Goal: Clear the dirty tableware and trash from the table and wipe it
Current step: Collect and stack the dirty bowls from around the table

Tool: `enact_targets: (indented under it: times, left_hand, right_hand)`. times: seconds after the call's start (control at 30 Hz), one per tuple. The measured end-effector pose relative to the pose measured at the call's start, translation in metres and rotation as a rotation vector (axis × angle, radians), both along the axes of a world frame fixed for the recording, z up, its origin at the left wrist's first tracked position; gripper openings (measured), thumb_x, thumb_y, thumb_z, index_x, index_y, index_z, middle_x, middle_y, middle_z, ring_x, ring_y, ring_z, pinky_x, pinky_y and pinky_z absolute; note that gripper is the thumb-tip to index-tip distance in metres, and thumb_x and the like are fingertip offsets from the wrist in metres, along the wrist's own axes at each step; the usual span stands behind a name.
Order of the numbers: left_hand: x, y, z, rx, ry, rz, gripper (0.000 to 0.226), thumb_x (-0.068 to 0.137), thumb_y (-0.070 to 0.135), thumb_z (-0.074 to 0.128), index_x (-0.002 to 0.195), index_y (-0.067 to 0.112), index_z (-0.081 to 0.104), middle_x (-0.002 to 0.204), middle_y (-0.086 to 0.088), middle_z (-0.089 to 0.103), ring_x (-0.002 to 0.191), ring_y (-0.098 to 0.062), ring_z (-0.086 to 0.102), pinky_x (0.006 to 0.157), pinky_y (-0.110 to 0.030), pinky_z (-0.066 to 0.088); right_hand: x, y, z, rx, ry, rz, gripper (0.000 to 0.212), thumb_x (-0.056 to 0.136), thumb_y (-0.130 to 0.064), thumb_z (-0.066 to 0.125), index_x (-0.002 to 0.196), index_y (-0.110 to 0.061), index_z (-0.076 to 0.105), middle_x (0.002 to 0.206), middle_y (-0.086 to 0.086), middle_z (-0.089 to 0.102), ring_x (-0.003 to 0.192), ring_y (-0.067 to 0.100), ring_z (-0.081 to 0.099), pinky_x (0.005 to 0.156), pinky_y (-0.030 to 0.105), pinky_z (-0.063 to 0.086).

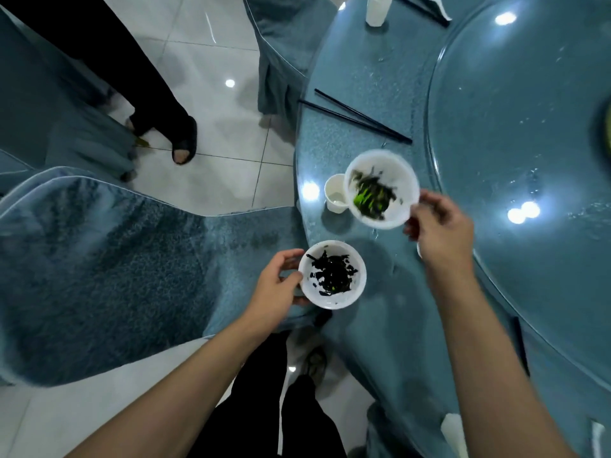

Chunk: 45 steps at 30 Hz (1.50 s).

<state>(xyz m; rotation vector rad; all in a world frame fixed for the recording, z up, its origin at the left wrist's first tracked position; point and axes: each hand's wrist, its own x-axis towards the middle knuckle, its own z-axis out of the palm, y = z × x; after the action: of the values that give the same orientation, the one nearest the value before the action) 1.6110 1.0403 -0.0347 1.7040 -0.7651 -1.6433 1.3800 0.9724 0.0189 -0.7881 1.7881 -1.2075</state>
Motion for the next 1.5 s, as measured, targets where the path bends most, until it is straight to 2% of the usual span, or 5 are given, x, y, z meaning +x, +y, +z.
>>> enact_targets:
  times: [0.3, 0.57, 1.03, 1.27, 1.5]
  left_hand:
    - [-0.008, 0.01, 0.006, 0.039, 0.009, 0.064, 0.026, 0.107, 0.015, 0.042, 0.124, 0.016, 0.062, 0.115, -0.017, 0.069, 0.08, -0.021, 0.07, 0.073, -0.048, 0.064]
    - [-0.017, 0.023, 0.008, -0.094, -0.027, 0.004, 0.065, 0.089, -0.018, 0.055, 0.138, 0.024, 0.052, 0.117, -0.009, 0.059, 0.088, -0.019, 0.067, 0.066, -0.036, 0.063]
    - [0.049, 0.087, 0.061, -0.279, -0.183, 0.049, 0.062, 0.088, -0.015, 0.055, 0.121, 0.035, 0.066, 0.119, -0.006, 0.06, 0.098, -0.027, 0.07, 0.068, -0.044, 0.064]
    - [0.107, 0.12, 0.086, -0.264, -0.172, 0.102, 0.054, 0.086, -0.019, 0.054, 0.113, 0.026, 0.07, 0.108, 0.002, 0.072, 0.086, -0.026, 0.074, 0.074, -0.048, 0.063]
    - [0.174, 0.156, 0.11, -0.276, -0.087, 0.199, 0.055, 0.086, -0.02, 0.056, 0.115, 0.024, 0.072, 0.097, 0.0, 0.074, 0.091, -0.023, 0.073, 0.067, -0.041, 0.064]
  right_hand:
    - [0.028, 0.092, -0.045, 0.178, 0.117, 0.287, 0.014, 0.095, -0.017, 0.065, 0.101, -0.029, 0.068, 0.071, -0.002, 0.062, 0.058, 0.009, 0.051, 0.064, 0.029, 0.046]
    - [0.03, 0.104, -0.06, 0.24, 0.131, 0.345, 0.03, 0.098, -0.032, 0.061, 0.123, -0.017, 0.066, 0.105, -0.003, 0.071, 0.093, 0.009, 0.066, 0.093, 0.029, 0.051]
    - [0.09, 0.126, -0.023, 0.177, -0.081, 0.407, 0.007, 0.091, -0.03, 0.071, 0.098, -0.029, 0.069, 0.093, -0.003, 0.075, 0.091, 0.018, 0.072, 0.09, 0.046, 0.058]
    - [0.144, 0.146, 0.015, 0.081, -0.027, 0.525, 0.013, 0.093, -0.011, 0.069, 0.105, -0.014, 0.068, 0.093, -0.003, 0.074, 0.083, 0.004, 0.068, 0.076, 0.016, 0.053]
    - [0.215, 0.169, 0.037, 0.023, 0.101, 0.592, 0.011, 0.092, -0.025, 0.07, 0.102, -0.03, 0.069, 0.096, -0.013, 0.074, 0.092, 0.003, 0.069, 0.089, 0.034, 0.057]
